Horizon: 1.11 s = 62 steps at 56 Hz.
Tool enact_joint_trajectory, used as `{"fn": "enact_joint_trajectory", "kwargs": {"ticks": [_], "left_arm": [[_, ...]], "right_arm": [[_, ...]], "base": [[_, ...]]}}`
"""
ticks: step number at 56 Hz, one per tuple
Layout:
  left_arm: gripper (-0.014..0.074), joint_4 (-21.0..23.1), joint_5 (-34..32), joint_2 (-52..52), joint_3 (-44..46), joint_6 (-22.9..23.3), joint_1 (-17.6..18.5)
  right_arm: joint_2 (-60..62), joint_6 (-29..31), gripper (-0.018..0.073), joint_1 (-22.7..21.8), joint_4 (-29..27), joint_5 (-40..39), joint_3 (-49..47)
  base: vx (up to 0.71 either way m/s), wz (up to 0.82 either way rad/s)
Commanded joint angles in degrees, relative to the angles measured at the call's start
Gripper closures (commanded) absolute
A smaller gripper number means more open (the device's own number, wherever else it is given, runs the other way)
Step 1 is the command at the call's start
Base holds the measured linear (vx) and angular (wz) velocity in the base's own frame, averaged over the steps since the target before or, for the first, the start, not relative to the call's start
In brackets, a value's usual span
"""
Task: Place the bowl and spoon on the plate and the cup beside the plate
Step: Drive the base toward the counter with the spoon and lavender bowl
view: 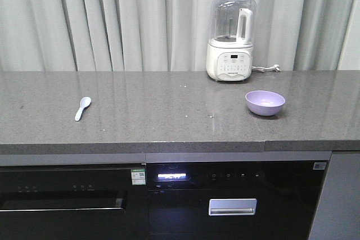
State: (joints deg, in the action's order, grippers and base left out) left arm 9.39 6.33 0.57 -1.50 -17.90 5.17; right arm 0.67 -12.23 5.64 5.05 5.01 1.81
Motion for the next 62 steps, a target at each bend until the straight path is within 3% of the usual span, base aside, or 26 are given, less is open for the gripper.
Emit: {"fn": "enact_joint_trajectory", "kwargs": {"ticks": [1,62], "left_arm": [[0.0594,0.6,-5.1,0.2,1.4,0.6,-0.1],[0.0594,0.6,-5.1,0.2,1.4,0.6,-0.1]], "right_arm": [[0.2,0.2,0.0560,-0.2,0.6,-5.0,0.1],[0.2,0.2,0.0560,-0.2,0.6,-5.0,0.1]], "base": [[0.00,0.00],[0.00,-0.02]]}}
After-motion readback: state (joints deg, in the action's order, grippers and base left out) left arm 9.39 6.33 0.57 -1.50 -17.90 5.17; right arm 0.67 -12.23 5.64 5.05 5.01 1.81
